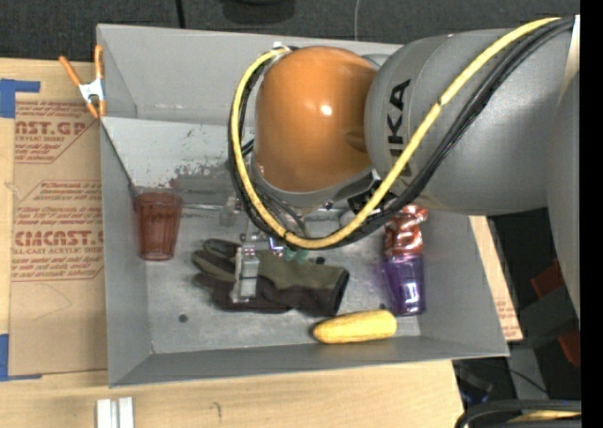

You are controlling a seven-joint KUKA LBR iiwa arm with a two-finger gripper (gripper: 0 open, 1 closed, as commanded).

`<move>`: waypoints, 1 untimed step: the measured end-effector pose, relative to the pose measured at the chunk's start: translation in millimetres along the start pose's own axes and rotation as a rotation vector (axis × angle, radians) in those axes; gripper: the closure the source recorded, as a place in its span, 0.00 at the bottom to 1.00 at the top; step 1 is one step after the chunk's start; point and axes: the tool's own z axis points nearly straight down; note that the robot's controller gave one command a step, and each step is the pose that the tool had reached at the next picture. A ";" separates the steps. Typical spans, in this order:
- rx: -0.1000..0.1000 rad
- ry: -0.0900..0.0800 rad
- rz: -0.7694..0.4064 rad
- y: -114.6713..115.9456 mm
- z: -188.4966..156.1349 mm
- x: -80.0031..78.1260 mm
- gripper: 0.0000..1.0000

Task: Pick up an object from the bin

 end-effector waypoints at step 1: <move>-0.002 -0.008 0.002 -1.1 -4.6 -1.7 0.00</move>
Offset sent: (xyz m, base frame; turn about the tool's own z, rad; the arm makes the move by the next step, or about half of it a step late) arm 0.0246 -0.0535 -0.0932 0.0662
